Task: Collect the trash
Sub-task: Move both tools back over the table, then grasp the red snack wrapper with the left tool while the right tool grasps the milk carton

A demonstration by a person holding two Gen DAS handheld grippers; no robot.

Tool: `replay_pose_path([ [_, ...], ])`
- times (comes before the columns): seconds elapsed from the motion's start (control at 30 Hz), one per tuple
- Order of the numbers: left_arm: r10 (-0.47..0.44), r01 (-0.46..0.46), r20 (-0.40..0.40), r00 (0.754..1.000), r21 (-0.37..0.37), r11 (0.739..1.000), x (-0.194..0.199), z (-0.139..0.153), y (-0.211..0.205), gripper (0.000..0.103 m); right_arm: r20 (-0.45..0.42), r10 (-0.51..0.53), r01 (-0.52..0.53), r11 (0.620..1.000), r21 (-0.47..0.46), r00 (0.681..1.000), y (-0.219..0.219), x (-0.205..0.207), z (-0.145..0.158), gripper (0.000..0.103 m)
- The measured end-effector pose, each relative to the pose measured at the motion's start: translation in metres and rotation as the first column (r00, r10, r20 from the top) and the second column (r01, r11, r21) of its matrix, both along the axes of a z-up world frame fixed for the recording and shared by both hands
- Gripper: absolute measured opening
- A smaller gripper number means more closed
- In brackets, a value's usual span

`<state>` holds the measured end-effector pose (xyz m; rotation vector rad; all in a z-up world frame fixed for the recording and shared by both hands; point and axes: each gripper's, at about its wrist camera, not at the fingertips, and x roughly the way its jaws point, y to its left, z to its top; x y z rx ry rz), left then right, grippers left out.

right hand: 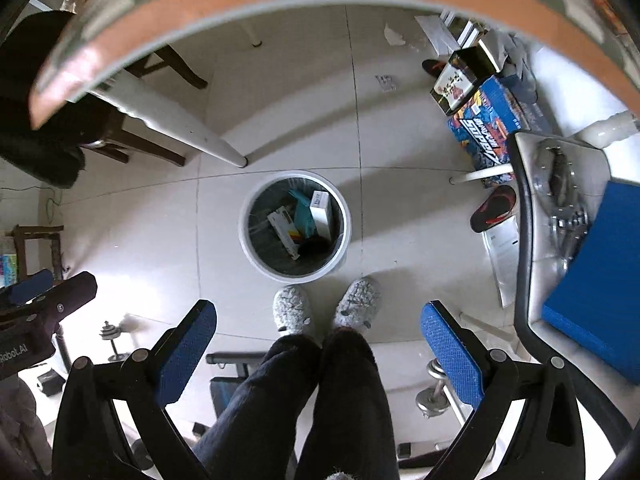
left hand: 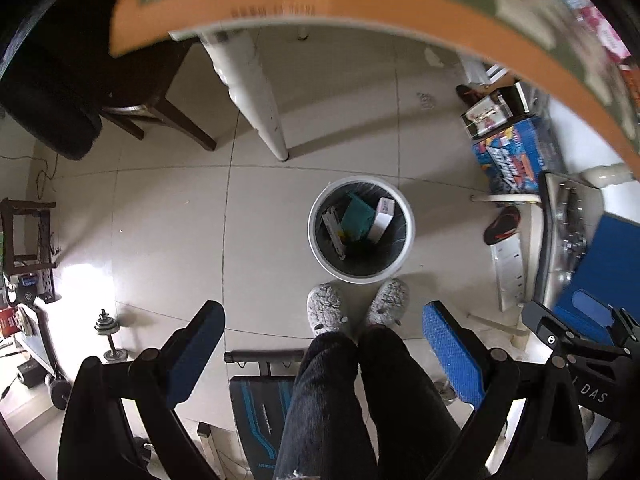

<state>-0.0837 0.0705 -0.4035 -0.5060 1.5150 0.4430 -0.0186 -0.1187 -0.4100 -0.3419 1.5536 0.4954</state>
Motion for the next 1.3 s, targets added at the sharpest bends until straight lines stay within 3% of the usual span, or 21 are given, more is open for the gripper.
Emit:
replay_pose_path([
  [0.2,-0.02,0.018,0.061,0.998,0.04,0.999,0.008,0.067,0.002,0.101,0.004,-0.026,0.026,0.997,0.068,1.0,0.003,-0.006,0.073,0.103],
  [0.37,-0.028,0.014,0.133,0.991,0.103,0.995,0.045,0.107,0.014,0.101,0.035,-0.07,0.065,0.988,0.141,0.997,0.016,0.026,0.12,0.103],
  [0.57,-0.081,0.034,0.194,0.978,0.235,0.971,0.134,0.144,0.033,0.103,0.105,-0.131,0.109,0.974,0.197,0.986,0.027,0.126,0.171,0.103],
  [0.7,-0.114,0.044,0.206,0.972,0.316,0.948,0.207,0.157,0.047,0.103,0.159,-0.098,0.07,0.983,0.17,0.982,0.03,0.218,0.185,0.103],
  [0.87,-0.107,0.024,0.187,0.977,0.398,0.917,0.314,0.153,0.059,0.103,0.23,0.02,-0.034,0.998,0.058,0.973,0.047,0.342,0.182,0.103],
  [1.07,-0.114,0.058,0.107,0.988,0.431,0.9,0.426,0.128,0.068,0.103,0.224,0.245,-0.224,0.968,-0.113,0.943,0.092,0.471,0.137,0.103],
  [1.2,-0.129,0.094,0.05,0.99,0.437,0.894,0.47,0.11,0.076,0.103,0.181,0.476,-0.429,0.869,-0.249,0.86,0.133,0.513,0.098,0.103],
  [1.3,-0.156,0.134,0.013,0.988,0.438,0.889,0.489,0.1,0.082,0.103,0.124,0.638,-0.572,0.748,-0.337,0.76,0.158,0.526,0.068,0.103],
])
